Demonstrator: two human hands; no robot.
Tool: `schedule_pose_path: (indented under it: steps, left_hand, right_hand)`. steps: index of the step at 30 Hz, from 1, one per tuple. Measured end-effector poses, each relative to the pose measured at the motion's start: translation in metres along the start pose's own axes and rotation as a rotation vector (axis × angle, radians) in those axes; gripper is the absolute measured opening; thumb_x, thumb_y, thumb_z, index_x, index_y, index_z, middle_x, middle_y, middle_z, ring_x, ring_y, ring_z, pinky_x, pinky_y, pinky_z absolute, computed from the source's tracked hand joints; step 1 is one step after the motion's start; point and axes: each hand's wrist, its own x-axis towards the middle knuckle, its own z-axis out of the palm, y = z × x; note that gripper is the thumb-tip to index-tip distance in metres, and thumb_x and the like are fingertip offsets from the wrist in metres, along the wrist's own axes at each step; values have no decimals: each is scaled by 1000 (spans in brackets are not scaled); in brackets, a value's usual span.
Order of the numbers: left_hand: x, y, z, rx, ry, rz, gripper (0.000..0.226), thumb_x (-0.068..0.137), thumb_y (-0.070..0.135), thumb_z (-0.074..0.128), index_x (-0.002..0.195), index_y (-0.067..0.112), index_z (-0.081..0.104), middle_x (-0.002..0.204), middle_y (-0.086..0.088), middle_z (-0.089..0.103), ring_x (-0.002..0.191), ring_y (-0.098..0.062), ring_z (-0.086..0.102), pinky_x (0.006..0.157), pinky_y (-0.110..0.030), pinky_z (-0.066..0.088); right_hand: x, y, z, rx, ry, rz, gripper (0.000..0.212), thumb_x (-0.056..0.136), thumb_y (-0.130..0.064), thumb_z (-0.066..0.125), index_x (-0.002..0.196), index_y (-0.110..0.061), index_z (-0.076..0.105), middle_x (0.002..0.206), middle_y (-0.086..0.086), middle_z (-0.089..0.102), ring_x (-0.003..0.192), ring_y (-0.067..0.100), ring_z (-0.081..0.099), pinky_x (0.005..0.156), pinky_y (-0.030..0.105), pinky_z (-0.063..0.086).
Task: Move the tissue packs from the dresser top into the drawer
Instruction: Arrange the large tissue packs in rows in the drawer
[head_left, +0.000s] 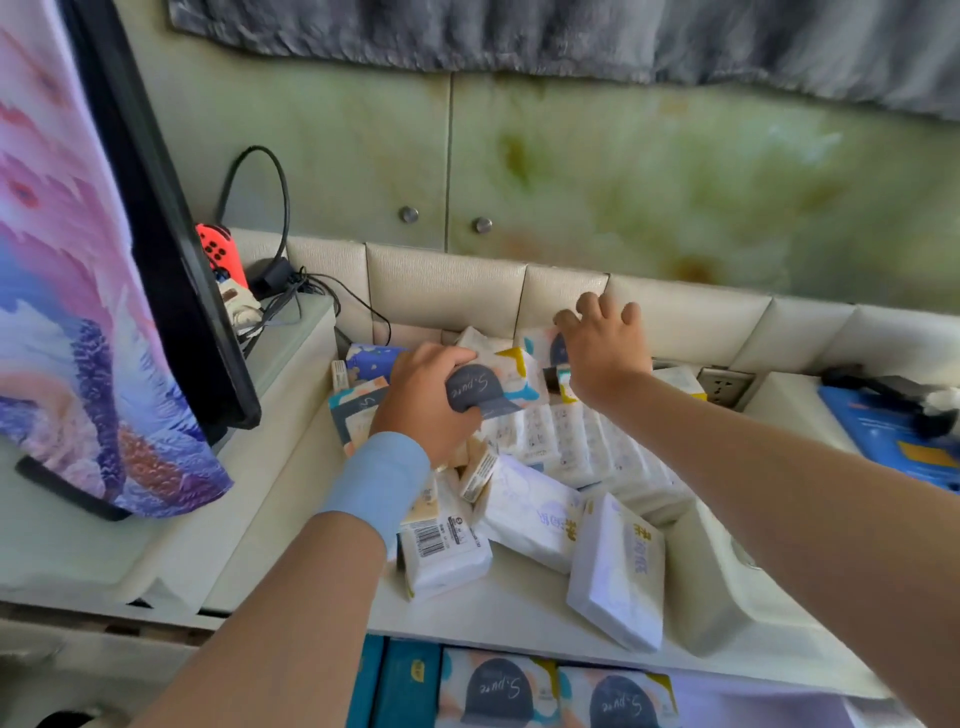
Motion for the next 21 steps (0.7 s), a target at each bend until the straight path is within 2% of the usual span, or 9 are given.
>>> schedule_pose_path:
  steps: [3, 6, 9, 14, 18, 21]
  left_hand:
    - [-17, 9, -14, 68, -26, 38, 49, 80, 29, 69, 128, 31, 56, 122, 8, 48, 121, -15, 36, 90, -26, 34]
    - [-38, 20, -27, 126, -38, 70, 47, 79, 35, 70, 124, 35, 56, 119, 10, 50, 118, -15, 41, 84, -27, 35]
    - [-63, 35, -31, 147, -71, 107, 42, 77, 33, 70, 117, 38, 58, 119, 12, 54, 116, -17, 46, 89, -30, 42]
    - [-115, 51, -20, 197, -291, 137, 48, 81, 33, 68, 126, 38, 54, 131, 13, 48, 123, -16, 44, 96, -33, 44]
    - [-141, 52, -18, 279, -454, 141, 48, 76, 34, 66, 121, 43, 55, 126, 15, 50, 123, -14, 44, 97, -37, 46]
    - [-156, 57, -19, 342, -569, 146, 49, 71, 32, 68, 117, 42, 57, 121, 14, 53, 113, -15, 50, 93, -35, 48]
  right_hand:
    - [-27, 16, -25, 125, 15, 106, 53, 78, -26, 64, 128, -27, 48, 123, 4, 49, 111, 28, 46, 92, 47, 35]
    - [-61, 26, -48, 352, 21, 153, 55, 80, -19, 60, 133, -26, 47, 126, 4, 46, 115, 28, 43, 91, 45, 41]
    - [-103, 27, -62, 528, -52, 185, 58, 81, -16, 58, 137, -25, 45, 130, 3, 44, 120, 26, 42, 93, 41, 45]
    - [-173, 22, -65, 639, -204, 193, 49, 82, -23, 61, 130, -24, 49, 129, 3, 50, 119, 27, 44, 92, 37, 44]
    - [-229, 20, -62, 729, -296, 179, 59, 82, -27, 63, 138, -26, 44, 132, 0, 52, 121, 24, 47, 96, 36, 46]
    - [-260, 22, -65, 736, -368, 125, 56, 80, -34, 65, 132, -25, 48, 126, 0, 56, 112, 24, 53, 89, 35, 48]
